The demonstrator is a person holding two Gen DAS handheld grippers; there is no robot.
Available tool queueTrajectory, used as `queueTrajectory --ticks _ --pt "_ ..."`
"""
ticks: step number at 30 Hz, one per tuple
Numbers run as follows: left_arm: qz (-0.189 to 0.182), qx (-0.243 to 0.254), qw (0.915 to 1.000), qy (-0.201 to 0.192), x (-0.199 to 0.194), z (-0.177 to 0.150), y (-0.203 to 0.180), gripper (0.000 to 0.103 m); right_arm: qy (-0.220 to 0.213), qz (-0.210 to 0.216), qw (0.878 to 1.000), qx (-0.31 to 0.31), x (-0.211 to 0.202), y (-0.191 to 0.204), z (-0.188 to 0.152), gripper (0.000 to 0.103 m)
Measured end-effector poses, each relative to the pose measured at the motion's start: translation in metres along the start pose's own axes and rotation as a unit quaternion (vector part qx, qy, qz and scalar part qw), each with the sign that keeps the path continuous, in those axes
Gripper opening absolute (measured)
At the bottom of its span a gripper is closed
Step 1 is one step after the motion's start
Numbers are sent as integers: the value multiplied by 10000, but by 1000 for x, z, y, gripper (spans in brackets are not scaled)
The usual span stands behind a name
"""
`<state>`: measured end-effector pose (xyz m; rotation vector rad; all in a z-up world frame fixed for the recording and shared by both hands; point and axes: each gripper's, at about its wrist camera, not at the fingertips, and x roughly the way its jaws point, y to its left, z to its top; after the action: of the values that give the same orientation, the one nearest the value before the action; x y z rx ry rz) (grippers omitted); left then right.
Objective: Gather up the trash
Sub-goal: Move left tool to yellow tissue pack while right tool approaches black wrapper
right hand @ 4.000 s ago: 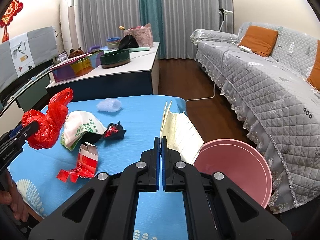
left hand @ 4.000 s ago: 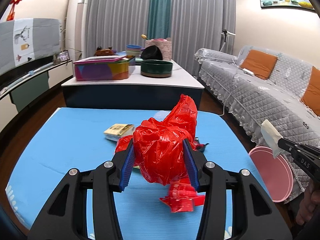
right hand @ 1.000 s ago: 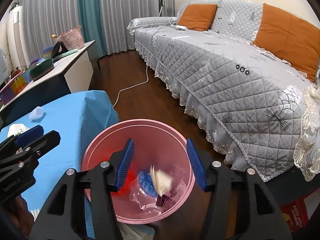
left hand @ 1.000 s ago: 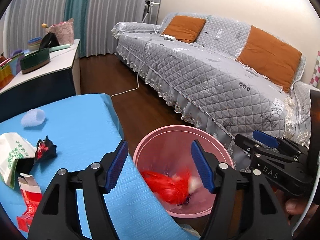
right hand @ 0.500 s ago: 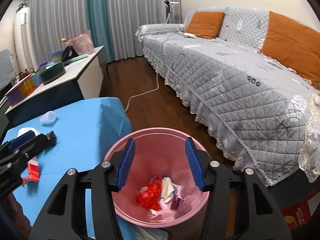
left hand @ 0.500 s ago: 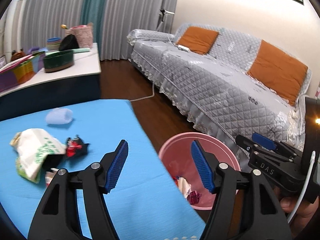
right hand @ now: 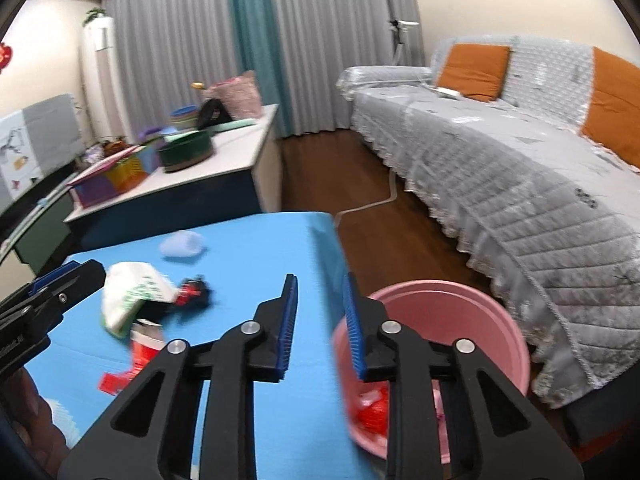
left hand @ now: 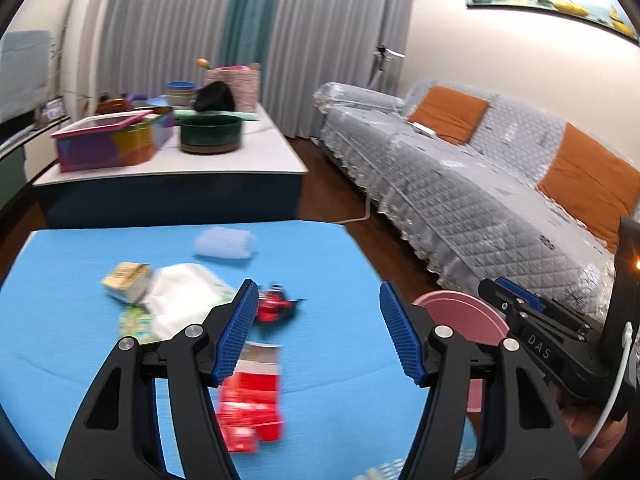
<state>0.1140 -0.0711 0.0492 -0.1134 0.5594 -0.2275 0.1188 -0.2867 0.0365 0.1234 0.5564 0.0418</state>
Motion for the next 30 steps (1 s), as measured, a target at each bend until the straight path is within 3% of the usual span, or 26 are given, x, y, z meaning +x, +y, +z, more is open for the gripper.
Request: queueTrajectory --ticks 11,16,23,30 --pt "874 -155 9957 -267 -30 42 92 61 156 629 9975 -274 31 65 -1 22" --pt "1191 -465 9914 -295 -16 44 130 61 331 826 9955 -330 56 79 -2 22" --pt "1467 -974 9844 -13 24 25 166 61 695 971 9921 -379 105 97 -9 23" --pt "1638 -1130 9796 283 64 15 184 65 998 1064 9882 -465 141 108 -14 42"
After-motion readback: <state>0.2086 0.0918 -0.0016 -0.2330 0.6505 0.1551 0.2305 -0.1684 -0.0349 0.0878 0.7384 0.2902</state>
